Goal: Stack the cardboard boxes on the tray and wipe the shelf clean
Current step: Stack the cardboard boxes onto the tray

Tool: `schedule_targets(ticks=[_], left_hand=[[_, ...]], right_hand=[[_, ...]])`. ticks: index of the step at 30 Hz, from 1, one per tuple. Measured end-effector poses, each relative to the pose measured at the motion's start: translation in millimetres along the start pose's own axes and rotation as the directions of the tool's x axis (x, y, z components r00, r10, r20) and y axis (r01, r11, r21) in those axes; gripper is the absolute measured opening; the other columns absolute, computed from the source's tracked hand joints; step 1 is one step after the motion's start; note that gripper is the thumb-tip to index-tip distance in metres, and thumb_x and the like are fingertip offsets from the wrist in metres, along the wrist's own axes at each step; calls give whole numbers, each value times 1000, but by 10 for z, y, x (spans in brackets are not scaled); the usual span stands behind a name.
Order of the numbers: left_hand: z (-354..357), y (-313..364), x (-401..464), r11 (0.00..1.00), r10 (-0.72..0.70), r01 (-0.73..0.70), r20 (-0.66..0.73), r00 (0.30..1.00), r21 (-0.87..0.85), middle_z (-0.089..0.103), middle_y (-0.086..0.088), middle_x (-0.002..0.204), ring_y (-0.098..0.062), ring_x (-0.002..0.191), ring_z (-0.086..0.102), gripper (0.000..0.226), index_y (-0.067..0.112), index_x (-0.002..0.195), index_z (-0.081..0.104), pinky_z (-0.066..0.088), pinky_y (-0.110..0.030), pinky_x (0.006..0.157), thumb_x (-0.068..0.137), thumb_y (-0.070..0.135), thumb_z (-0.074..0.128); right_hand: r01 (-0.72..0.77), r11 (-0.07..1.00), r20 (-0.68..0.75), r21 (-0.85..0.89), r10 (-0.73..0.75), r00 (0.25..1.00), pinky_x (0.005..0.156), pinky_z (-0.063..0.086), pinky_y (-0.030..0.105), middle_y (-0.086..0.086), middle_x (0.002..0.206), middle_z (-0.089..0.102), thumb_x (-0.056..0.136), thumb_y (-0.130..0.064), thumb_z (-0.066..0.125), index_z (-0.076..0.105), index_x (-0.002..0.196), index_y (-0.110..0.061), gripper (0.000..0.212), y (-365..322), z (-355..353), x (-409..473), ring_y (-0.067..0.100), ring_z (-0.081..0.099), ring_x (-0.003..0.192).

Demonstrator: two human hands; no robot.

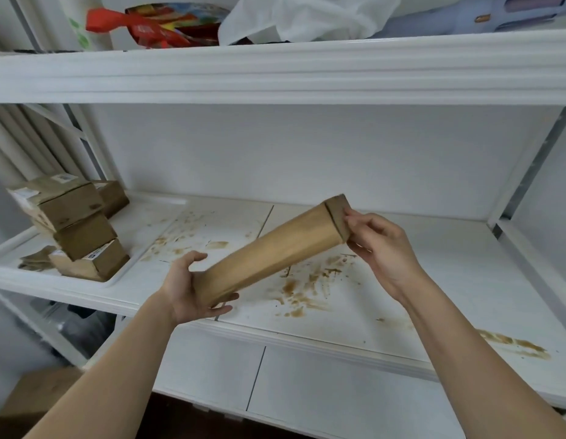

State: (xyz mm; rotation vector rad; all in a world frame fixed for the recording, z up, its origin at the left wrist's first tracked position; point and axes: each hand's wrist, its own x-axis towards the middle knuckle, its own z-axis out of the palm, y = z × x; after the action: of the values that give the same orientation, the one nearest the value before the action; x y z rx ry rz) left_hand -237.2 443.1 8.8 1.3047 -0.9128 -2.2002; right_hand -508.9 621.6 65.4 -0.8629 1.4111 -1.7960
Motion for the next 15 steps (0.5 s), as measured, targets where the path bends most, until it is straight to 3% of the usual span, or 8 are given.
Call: schedule_targets(ticks=[3, 9, 12, 15], left_hand=[[-116, -68, 2, 998, 17, -18, -9, 1000, -67, 57, -23, 124, -46, 112, 58, 45, 9, 113, 53, 45, -57, 93, 73, 26, 64], [-331, -80, 4, 997, 17, -21, -50, 999, -77, 59, -18, 125, -41, 106, 60, 41, 17, 122, 58, 48, -50, 93, 83, 29, 64], [-429, -84, 0, 995, 29, -35, -61, 998, -98, 59, -17, 127, -39, 112, 59, 46, 16, 124, 58, 47, -51, 93, 80, 27, 66], [-492, -84, -16, 991, 56, -65, -83, 995, -114, 62, -13, 114, -36, 101, 62, 31, 17, 109, 62, 49, -48, 90, 79, 26, 65]], right_hand=[[83, 996, 9, -18, -83, 996, 104, 47, 43, -5, 120, 69, 92, -8, 60, 72, 83, -12, 16, -35, 181, -57, 20, 63, 114], [160, 985, 71, -64, -156, 985, 102, 49, 43, 4, 106, 73, 97, -11, 54, 73, 88, -13, 21, -113, 464, -237, 34, 61, 110], [177, 982, 106, -68, -169, 980, 101, 49, 41, 6, 102, 74, 97, -9, 53, 72, 89, -10, 21, -128, 573, -291, 25, 66, 107], [169, 985, 130, -46, -162, 978, 98, 50, 36, 6, 98, 74, 97, -10, 53, 71, 91, -10, 19, -121, 639, -290, 20, 67, 105]])
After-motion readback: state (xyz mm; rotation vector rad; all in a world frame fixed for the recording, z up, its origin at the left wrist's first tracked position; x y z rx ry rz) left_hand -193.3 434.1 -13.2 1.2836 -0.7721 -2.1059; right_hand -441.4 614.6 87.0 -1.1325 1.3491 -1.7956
